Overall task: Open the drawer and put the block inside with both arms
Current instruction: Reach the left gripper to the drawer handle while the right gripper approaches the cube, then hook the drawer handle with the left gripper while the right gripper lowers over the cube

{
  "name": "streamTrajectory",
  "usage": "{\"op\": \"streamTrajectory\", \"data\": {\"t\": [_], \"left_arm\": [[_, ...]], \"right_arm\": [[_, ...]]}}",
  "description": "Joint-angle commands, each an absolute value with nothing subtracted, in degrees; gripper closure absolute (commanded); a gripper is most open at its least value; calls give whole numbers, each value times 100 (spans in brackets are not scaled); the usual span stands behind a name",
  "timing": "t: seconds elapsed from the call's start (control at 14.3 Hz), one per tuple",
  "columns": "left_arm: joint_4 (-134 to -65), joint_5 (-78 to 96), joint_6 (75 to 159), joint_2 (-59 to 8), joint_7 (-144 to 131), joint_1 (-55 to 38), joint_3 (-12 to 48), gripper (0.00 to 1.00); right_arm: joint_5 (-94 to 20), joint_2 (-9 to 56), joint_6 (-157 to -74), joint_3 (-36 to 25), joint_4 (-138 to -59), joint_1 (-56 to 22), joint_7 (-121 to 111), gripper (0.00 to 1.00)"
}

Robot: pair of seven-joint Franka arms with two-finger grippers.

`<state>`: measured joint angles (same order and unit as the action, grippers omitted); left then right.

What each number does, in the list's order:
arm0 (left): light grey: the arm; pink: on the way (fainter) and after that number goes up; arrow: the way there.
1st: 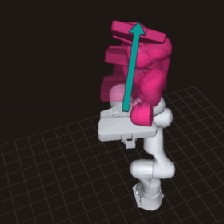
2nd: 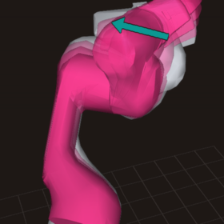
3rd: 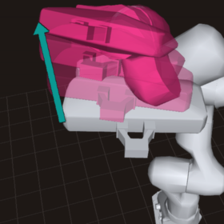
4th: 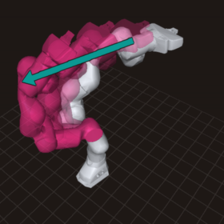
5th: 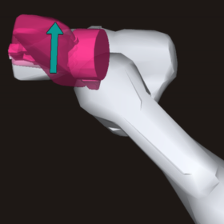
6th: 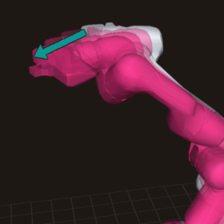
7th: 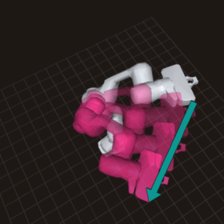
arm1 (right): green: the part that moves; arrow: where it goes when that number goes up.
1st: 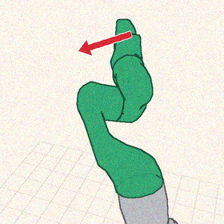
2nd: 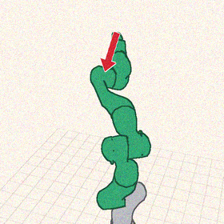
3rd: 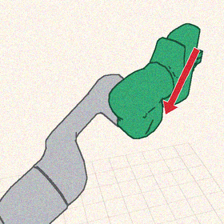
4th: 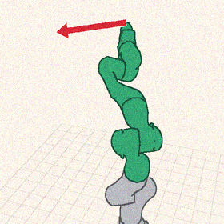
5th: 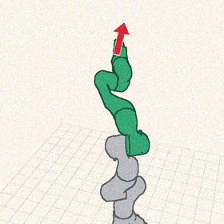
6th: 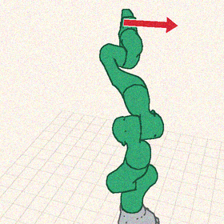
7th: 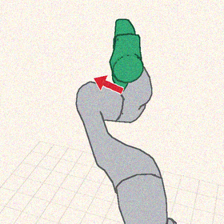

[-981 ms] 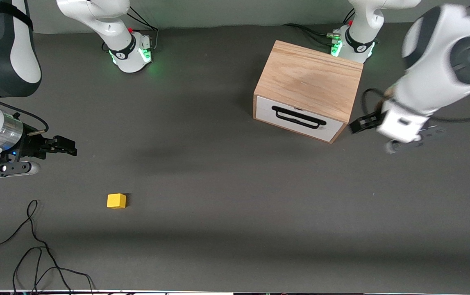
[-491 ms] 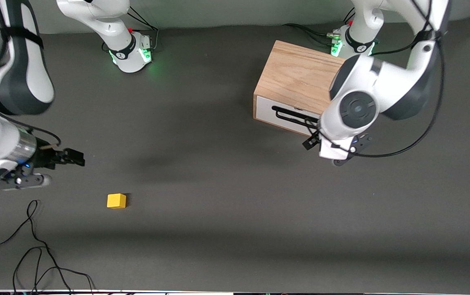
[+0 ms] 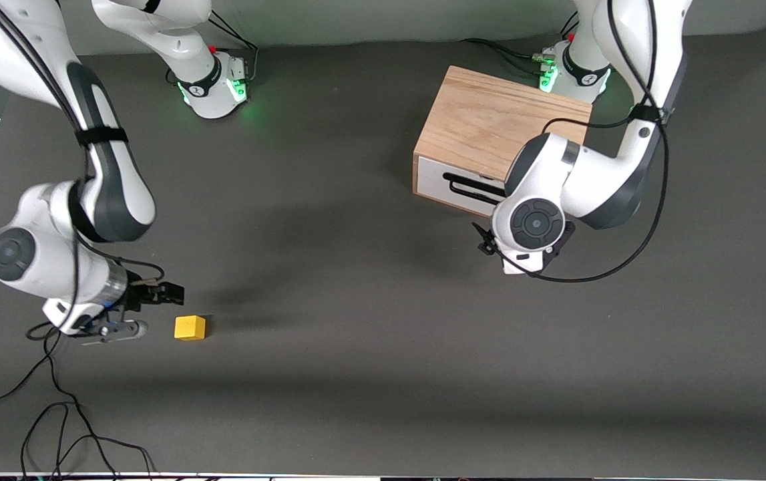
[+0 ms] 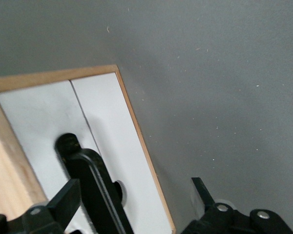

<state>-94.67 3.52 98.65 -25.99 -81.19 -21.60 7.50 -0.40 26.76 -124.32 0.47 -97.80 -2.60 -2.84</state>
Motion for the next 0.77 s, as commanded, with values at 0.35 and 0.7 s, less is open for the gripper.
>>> {"op": "streamTrajectory", "data": {"t": [0.35,0.7], "left_arm": [[-9527,439,9827,-2839,-8710,-2558,694,0],[-9606,431,9729,-2839,-8824,-2610,686,0]], "right_arm": [[70,3559,-13358,35,-9677,-316,-229,0],[79,3867,-13641,0,-9651,-299,-246,0]]}}
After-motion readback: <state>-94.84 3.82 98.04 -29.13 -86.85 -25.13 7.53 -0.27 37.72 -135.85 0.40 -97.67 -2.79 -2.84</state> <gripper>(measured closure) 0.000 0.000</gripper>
